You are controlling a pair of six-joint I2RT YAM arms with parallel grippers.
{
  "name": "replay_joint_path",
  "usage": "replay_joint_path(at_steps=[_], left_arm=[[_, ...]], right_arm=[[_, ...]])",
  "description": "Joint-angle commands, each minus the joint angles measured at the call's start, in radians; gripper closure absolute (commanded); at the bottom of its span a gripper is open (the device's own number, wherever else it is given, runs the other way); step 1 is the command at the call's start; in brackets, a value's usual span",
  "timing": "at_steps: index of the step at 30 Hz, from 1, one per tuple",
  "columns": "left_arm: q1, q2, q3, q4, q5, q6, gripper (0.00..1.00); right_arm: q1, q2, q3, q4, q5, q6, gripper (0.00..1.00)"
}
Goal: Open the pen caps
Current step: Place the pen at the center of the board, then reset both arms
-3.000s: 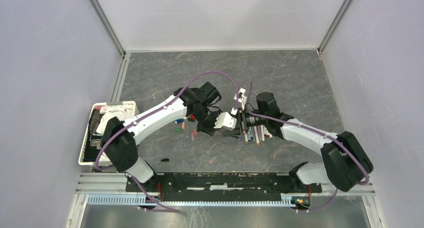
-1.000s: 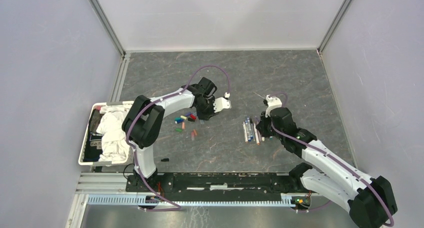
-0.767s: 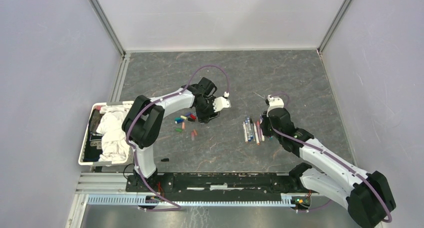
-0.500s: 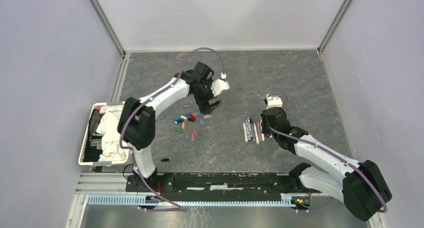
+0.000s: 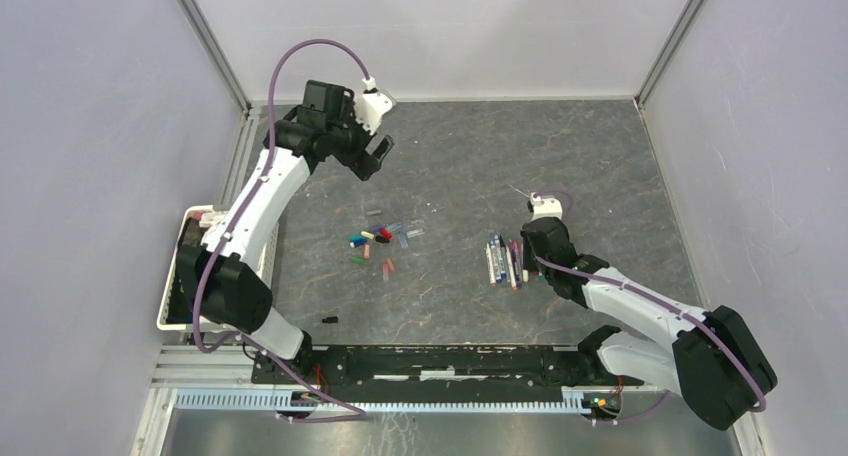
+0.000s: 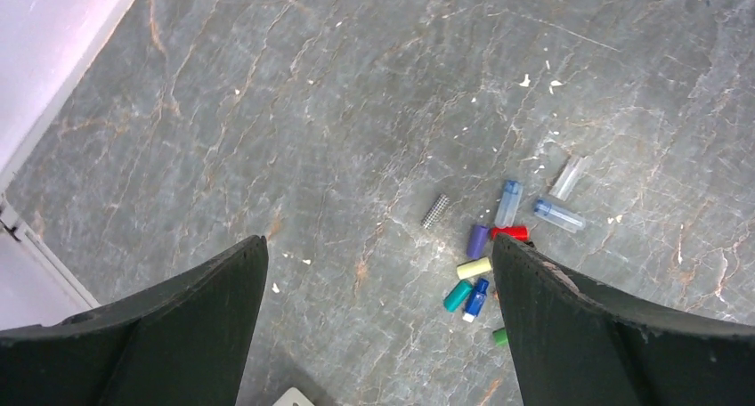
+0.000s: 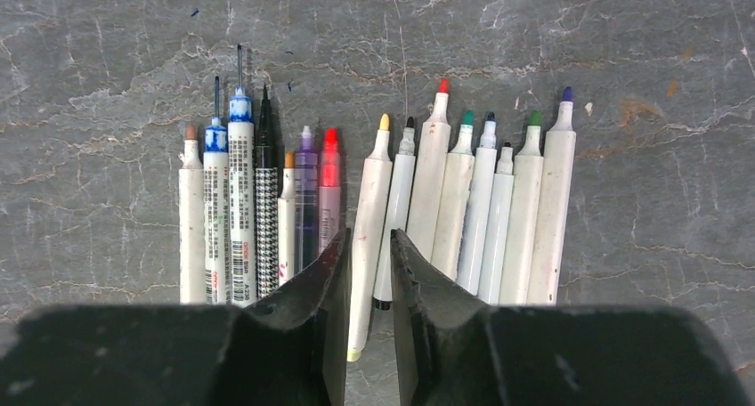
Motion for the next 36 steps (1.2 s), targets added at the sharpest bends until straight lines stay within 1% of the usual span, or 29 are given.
replay_joint_path(at_steps=[1, 6, 7, 8, 9, 10, 11, 13, 14, 15, 16, 18, 20, 23, 25, 27, 30, 32, 34, 36], left_arm=[[0.066, -0.005, -0.013, 0.003, 0.049, -0.063, 0.0], [0.18, 0.018, 0.008, 0.033, 0.105, -0.111, 0.0], [0.2, 0.021, 0.014, 0.038, 0.111, -0.122, 0.0], [0.22, 0.028, 0.018, 0.046, 0.109, -0.14, 0.0], [0.235, 0.035, 0.019, 0.059, 0.098, -0.159, 0.0], [0.244, 0.039, 0.017, 0.073, 0.071, -0.179, 0.0], [0.247, 0.041, 0.003, 0.102, 0.021, -0.192, 0.0], [0.252, 0.034, -0.055, 0.171, -0.048, -0.2, 0.0], [0.254, 0.024, -0.101, 0.219, -0.067, -0.198, 0.0], [0.256, 0.01, -0.171, 0.268, -0.086, -0.198, 0.0], [0.258, -0.003, -0.208, 0.325, -0.093, -0.201, 0.0], [0.261, -0.021, -0.321, 0.449, -0.11, -0.213, 0.0], [0.271, -0.026, -0.393, 0.54, -0.106, -0.233, 0.0], [0.309, 0.003, -0.442, 0.63, -0.068, -0.293, 0.0], [0.345, 0.042, -0.463, 0.693, -0.028, -0.325, 0.0], [0.369, 0.057, -0.51, 0.794, -0.007, -0.344, 0.0], [0.371, 0.053, -0.611, 0.968, 0.002, -0.368, 0.0], [0.372, 0.051, -0.666, 1.068, 0.013, -0.389, 0.0], [0.372, 0.057, -0.714, 1.132, 0.018, -0.417, 0.0], [0.372, 0.07, -0.742, 1.17, 0.034, -0.445, 0.0]], right_arm=[[-0.008, -0.042, 0.031, 0.006, 0.009, 0.025, 0.74], [-0.027, -0.081, 0.119, -0.057, 0.007, 0.015, 0.73], [-0.033, -0.087, 0.138, -0.07, 0.014, 0.011, 0.71], [-0.041, -0.09, 0.162, -0.084, 0.034, 0.006, 0.67], [-0.049, -0.095, 0.188, -0.101, 0.059, 0.002, 0.61], [-0.061, -0.096, 0.204, -0.118, 0.098, 0.0, 0.52], [-0.072, -0.093, 0.226, -0.13, 0.138, 0.002, 0.46], [-0.107, -0.072, 0.265, -0.164, 0.213, 0.009, 0.36], [-0.118, -0.056, 0.278, -0.174, 0.274, 0.009, 0.28], [-0.129, -0.037, 0.282, -0.174, 0.334, 0.011, 0.1], [-0.137, -0.024, 0.277, -0.163, 0.385, 0.011, 0.02], [-0.165, -0.014, 0.239, -0.086, 0.475, -0.027, 0.02], [-0.208, -0.014, 0.198, -0.008, 0.495, -0.061, 0.02], [-0.282, -0.006, 0.143, 0.093, 0.485, -0.113, 0.02], [-0.315, 0.007, 0.103, 0.204, 0.498, -0.16, 0.02], [-0.335, -0.002, 0.025, 0.331, 0.519, -0.212, 0.02], [-0.381, -0.024, -0.077, 0.524, 0.474, -0.27, 0.02], [-0.41, -0.003, -0.109, 0.585, 0.439, -0.305, 0.02], [-0.426, 0.036, -0.12, 0.621, 0.438, -0.334, 0.02], [-0.438, 0.057, -0.158, 0.709, 0.414, -0.381, 0.02]])
